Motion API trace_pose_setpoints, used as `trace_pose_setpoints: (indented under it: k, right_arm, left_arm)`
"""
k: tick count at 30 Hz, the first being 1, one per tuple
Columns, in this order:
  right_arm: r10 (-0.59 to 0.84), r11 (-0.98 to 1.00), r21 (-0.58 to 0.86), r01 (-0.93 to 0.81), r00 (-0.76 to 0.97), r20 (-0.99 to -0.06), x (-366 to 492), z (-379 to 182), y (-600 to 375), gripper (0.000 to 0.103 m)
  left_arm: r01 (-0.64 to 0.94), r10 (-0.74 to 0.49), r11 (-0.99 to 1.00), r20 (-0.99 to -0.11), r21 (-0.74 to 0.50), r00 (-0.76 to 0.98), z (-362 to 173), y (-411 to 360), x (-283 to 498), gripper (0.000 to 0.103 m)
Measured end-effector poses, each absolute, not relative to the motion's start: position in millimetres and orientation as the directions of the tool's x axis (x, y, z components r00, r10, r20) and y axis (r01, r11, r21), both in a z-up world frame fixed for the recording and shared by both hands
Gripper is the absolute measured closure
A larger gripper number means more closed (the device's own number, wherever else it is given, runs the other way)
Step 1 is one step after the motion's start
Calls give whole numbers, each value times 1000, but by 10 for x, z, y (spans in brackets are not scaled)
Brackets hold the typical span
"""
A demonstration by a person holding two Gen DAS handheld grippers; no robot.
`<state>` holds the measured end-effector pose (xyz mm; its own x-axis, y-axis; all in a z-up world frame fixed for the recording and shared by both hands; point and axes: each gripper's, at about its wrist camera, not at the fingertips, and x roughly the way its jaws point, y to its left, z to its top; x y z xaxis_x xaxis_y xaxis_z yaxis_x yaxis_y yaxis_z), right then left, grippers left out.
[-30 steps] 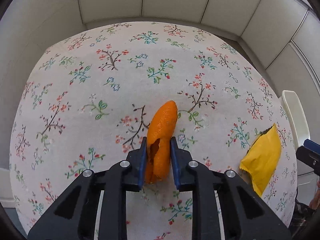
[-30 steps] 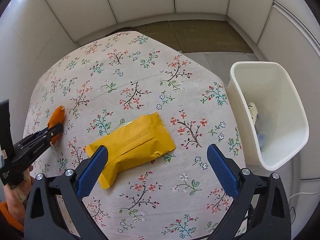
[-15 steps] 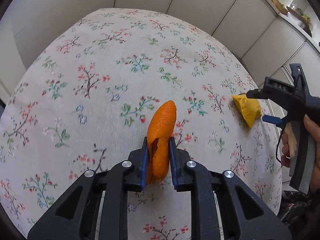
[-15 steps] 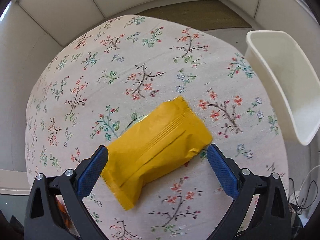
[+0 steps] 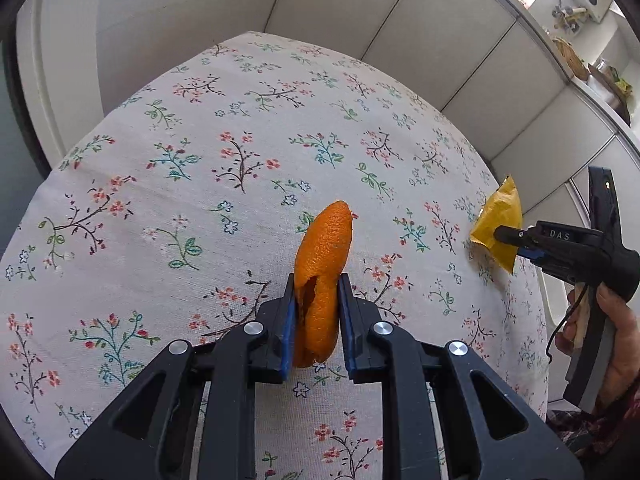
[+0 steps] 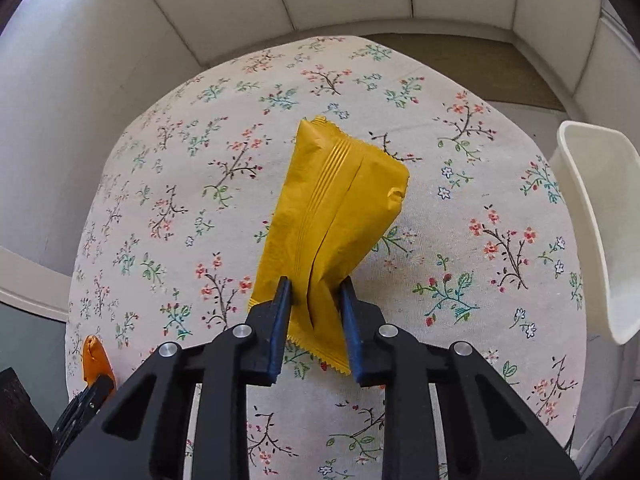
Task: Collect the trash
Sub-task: 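Carry the yellow packet over the bin and open the right gripper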
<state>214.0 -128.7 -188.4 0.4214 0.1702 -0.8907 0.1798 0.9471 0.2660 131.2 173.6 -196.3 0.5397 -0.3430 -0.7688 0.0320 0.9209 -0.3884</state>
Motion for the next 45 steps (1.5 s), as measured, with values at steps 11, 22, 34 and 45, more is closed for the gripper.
trace_pose_setpoints:
  k: [11,22,34,45]
  right_arm:
    - [205,960,275,48,545,-813,1869,-1273,-1240,78]
    - [158,978,209,-7,679,-717,1405,-714,-1451,78]
    - [49,985,157,72,755,-654,1058,-423,-2020,78]
    - [-76,971,129,202,769,-635,880,-358,-2660,78]
  left_arm:
    - [8,-319,915,-711,-404,626,-1595,1794,1258,85]
    - [64,-332,913,-642,-403,691,-1124,1518,1164,85]
    - [171,-404,896,-590,-410,699,-838,961,1177,85]
    - [249,-456,882,-591,-400,665,-813,460,1194,85]
